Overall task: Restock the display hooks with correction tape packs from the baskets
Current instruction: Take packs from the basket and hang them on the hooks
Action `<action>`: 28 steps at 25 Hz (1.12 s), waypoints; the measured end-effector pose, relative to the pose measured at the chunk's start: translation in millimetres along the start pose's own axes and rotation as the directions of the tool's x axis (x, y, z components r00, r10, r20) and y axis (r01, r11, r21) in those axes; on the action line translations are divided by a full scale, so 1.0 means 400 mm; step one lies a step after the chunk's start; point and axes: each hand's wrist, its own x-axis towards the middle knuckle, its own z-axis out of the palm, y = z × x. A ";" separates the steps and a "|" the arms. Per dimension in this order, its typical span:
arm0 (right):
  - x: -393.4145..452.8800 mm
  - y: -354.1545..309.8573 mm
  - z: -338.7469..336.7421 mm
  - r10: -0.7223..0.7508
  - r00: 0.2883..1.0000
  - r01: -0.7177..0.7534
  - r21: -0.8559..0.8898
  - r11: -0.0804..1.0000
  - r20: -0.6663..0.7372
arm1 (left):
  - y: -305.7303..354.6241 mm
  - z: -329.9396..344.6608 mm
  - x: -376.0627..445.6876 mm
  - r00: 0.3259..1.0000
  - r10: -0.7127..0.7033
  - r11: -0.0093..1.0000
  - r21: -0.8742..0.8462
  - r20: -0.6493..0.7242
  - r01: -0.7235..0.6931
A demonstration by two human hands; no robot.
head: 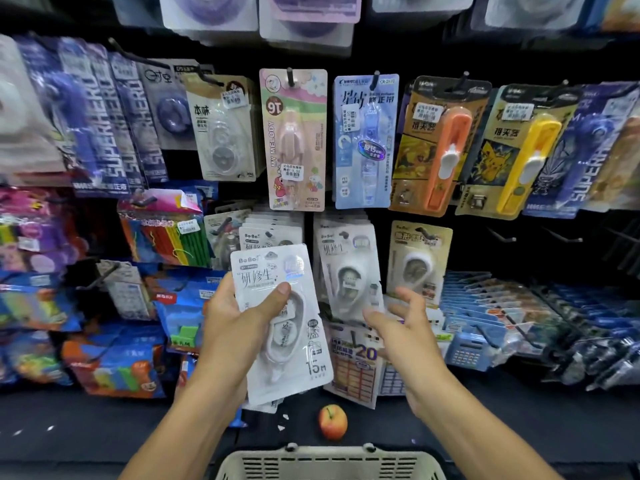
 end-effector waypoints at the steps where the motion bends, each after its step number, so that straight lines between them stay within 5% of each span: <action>1: -0.006 -0.001 0.002 -0.036 0.998 0.038 -0.030 0.999 0.050 | -0.004 0.003 0.003 1.000 0.012 1.000 -0.021 0.012 -0.012; 4: -0.027 -0.001 0.033 -0.094 0.938 0.066 0.094 0.993 0.333 | -0.018 0.030 0.002 0.989 0.026 0.999 0.019 0.145 -0.029; 7: -0.023 0.006 0.067 -0.149 0.954 0.102 0.187 0.977 0.260 | -0.037 0.051 0.004 0.969 0.110 0.954 0.250 0.219 -0.165; 8: -0.011 0.002 0.064 -0.165 0.970 0.126 0.215 0.968 0.177 | -0.044 0.047 0.012 0.964 0.173 0.887 0.394 0.202 -0.242; 11: 0.023 -0.018 0.028 -0.233 0.972 0.223 0.193 0.956 0.032 | -0.062 0.019 0.040 0.909 0.323 0.430 0.815 0.263 -0.389; 17: 0.033 -0.008 0.022 -0.274 0.962 0.272 -0.093 0.958 -0.011 | -0.100 -0.004 0.074 0.927 0.128 0.126 0.921 0.353 -0.368; 28: 0.120 0.079 0.008 -0.084 0.983 0.112 -0.168 0.979 0.166 | -0.122 -0.045 0.021 0.900 0.129 0.172 0.884 0.416 -0.434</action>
